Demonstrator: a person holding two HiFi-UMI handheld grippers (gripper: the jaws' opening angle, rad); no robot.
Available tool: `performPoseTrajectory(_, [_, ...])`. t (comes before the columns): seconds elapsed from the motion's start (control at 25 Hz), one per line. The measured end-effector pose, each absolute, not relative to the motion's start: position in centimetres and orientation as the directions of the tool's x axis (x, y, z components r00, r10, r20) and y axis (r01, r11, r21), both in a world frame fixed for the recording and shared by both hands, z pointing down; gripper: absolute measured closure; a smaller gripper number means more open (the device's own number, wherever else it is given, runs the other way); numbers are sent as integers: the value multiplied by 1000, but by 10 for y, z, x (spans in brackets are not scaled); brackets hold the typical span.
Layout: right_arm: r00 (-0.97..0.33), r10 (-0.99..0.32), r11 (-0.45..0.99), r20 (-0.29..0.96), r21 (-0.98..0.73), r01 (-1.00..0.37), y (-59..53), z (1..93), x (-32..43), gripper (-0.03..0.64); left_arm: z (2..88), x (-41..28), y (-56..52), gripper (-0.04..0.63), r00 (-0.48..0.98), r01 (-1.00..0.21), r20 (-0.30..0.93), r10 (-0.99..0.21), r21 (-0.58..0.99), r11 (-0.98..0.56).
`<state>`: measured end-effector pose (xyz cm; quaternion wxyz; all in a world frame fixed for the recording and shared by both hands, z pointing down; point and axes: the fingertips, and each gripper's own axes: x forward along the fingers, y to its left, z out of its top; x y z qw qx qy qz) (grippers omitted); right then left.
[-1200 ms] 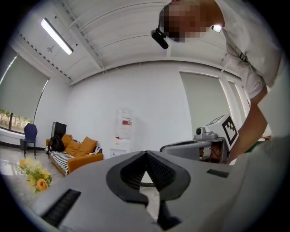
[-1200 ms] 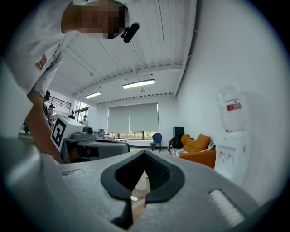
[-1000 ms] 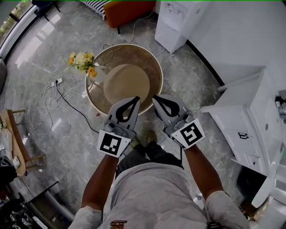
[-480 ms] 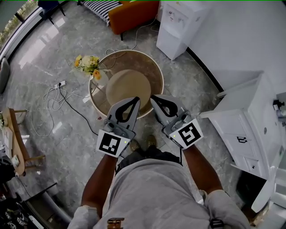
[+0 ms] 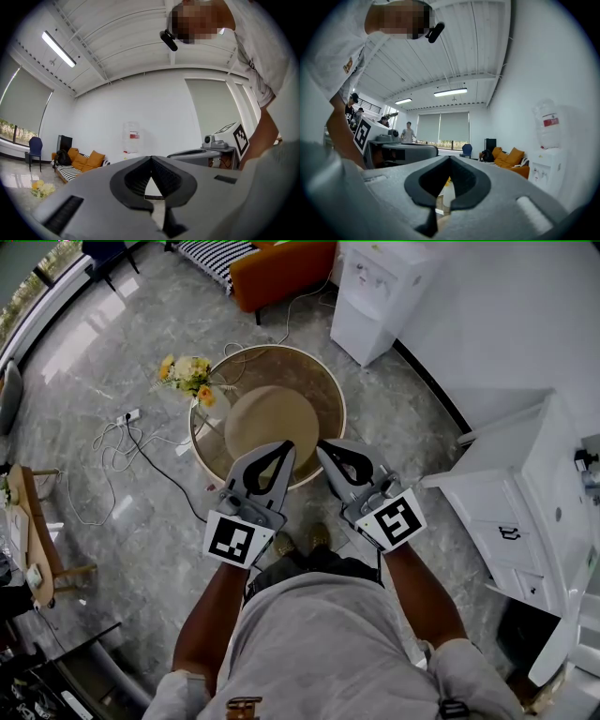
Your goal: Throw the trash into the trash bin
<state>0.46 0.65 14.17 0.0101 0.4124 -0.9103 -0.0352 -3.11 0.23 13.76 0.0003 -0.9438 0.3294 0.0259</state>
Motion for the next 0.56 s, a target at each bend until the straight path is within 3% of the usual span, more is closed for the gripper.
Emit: performPoseTrajectory(0.56, [-650,-760,648,-7,81,-758,1,141,7,617,128,-30,-3,595,782,-618,-94,-616,16,-786])
